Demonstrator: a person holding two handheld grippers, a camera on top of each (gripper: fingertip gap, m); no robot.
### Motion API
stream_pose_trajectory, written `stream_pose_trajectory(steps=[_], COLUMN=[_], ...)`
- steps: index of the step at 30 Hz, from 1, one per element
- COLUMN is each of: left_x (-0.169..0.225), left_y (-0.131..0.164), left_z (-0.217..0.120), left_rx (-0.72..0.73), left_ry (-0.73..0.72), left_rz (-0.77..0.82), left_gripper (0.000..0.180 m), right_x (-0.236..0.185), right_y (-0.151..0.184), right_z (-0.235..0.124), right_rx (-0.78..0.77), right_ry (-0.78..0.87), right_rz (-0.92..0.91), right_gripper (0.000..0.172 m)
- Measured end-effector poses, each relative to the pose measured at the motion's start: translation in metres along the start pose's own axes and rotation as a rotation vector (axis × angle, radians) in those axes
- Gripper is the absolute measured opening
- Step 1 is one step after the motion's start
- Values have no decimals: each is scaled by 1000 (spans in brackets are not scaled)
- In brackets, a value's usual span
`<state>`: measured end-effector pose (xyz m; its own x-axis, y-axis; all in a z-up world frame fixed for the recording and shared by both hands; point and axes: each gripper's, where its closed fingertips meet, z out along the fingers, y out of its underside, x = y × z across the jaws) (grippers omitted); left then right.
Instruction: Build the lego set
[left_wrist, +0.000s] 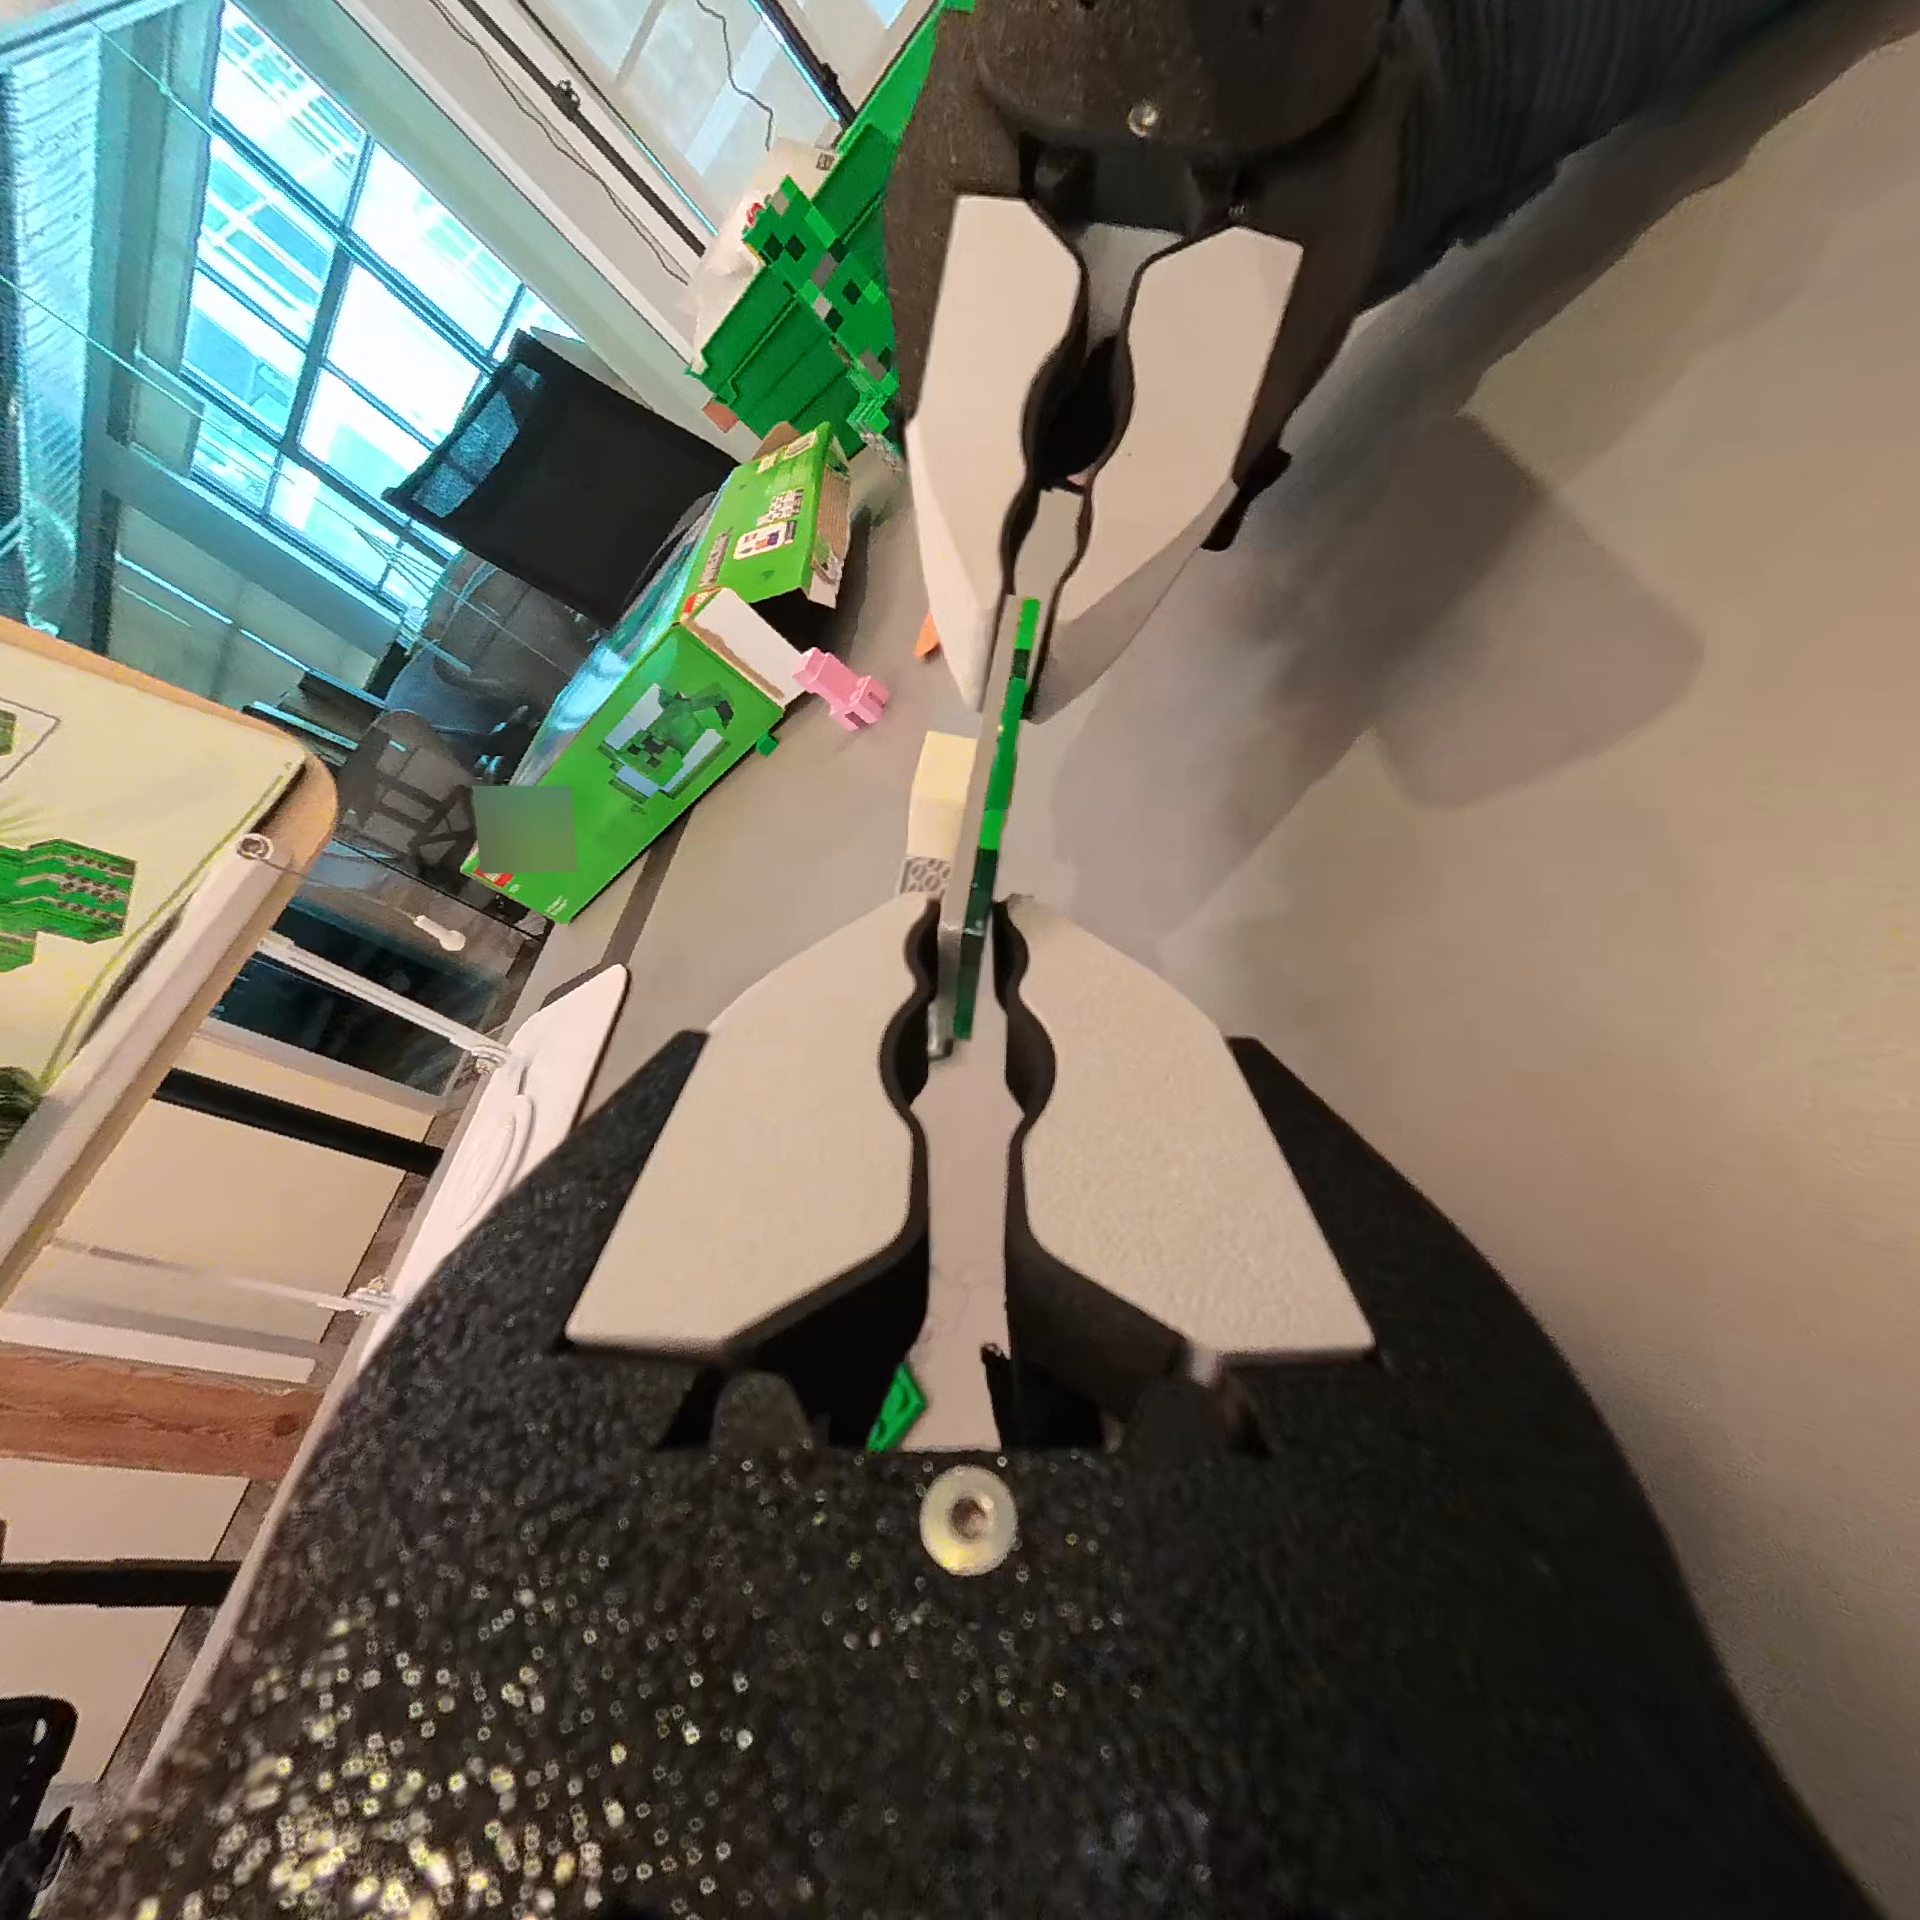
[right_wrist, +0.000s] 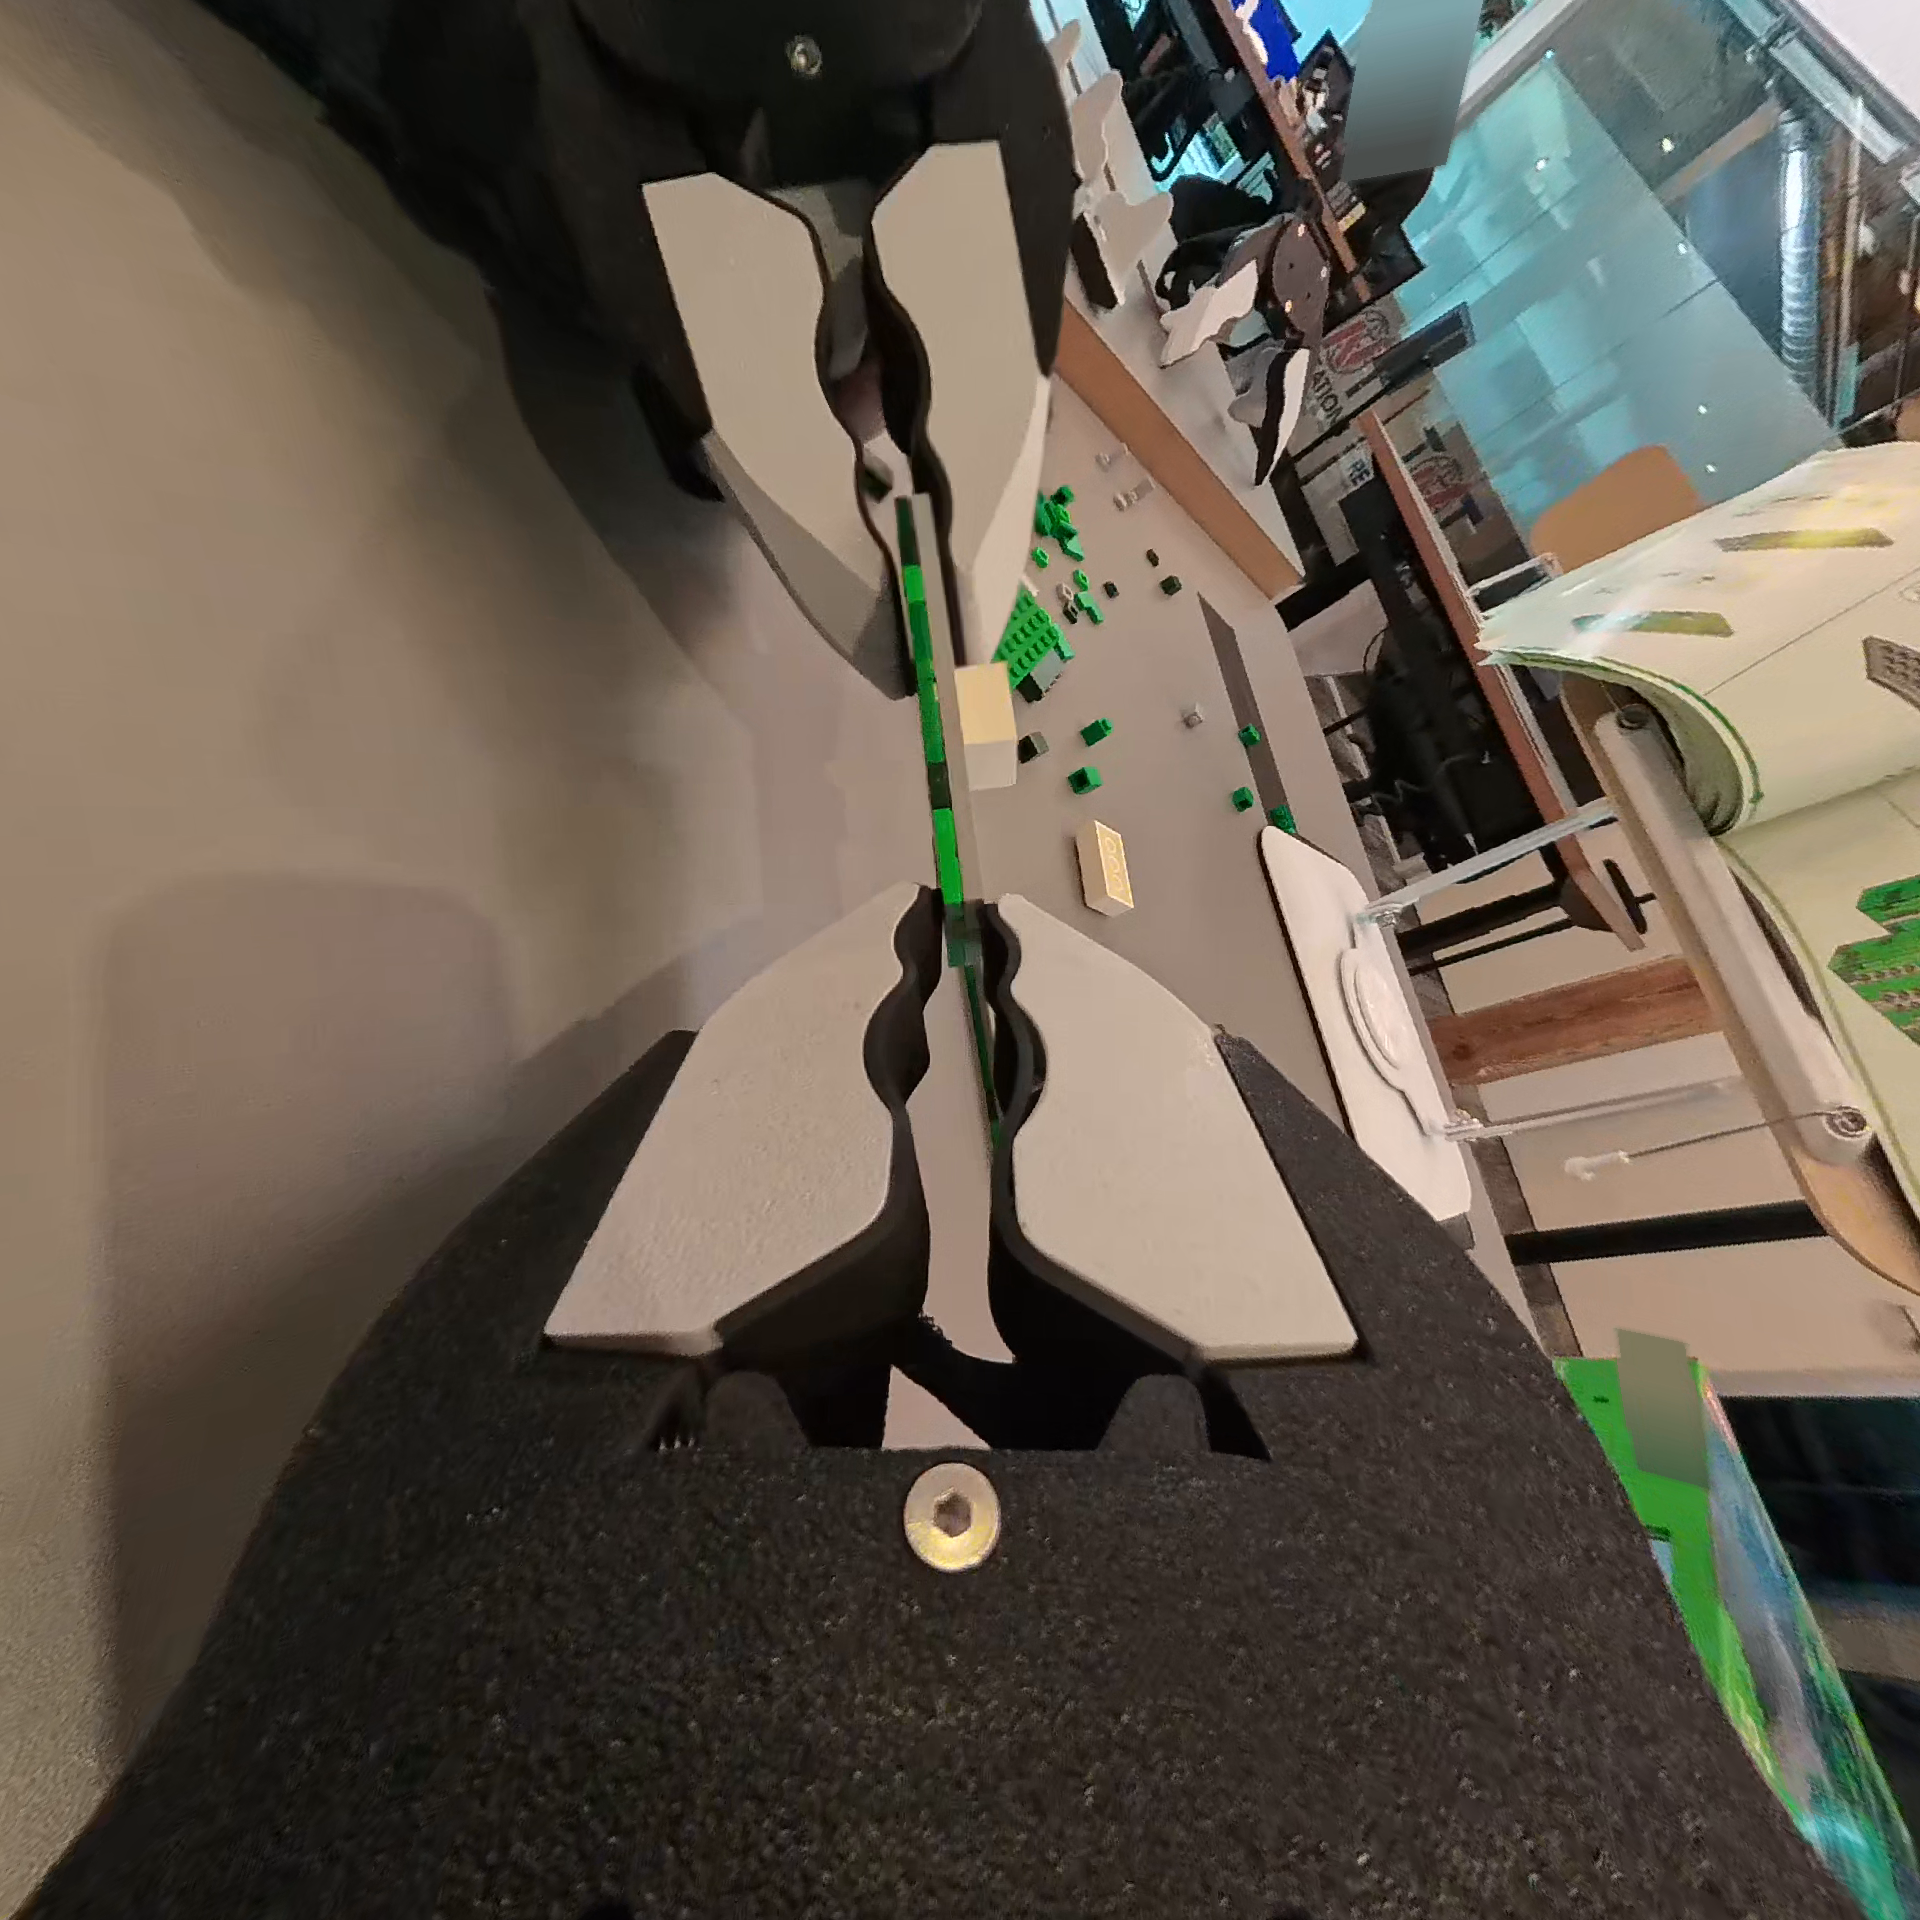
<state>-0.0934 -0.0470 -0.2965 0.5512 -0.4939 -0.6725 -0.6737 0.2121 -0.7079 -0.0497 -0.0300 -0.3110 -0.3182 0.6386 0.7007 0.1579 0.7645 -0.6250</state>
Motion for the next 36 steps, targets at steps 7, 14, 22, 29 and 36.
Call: stream_pose_trajectory(steps=[7, 14, 22, 29, 36], left_x=[-6, -36, -62, -65, -66], left_y=[0, 13, 19, 22, 25], left_z=[0, -9, -25, -26, -27], left_rx=[4, -37, -20, -28, -26], left_ry=[-42, -212, -366, -379, -375], left_rz=[-7, -109, -172, -198, -233], left_gripper=[32, 38, 32, 32, 31], right_x=[8, 25, -2, -3, 3], right_y=[2, 30, 53, 57, 62], right_z=[-4, -13, 7, 12, -14], right_rx=[35, -32, -275, -315, -365], right_ry=[30, 136, 18, 67, 85], right_rz=[50, 63, -326, -539, -321], right_gripper=[6, 6, 6, 22, 41])
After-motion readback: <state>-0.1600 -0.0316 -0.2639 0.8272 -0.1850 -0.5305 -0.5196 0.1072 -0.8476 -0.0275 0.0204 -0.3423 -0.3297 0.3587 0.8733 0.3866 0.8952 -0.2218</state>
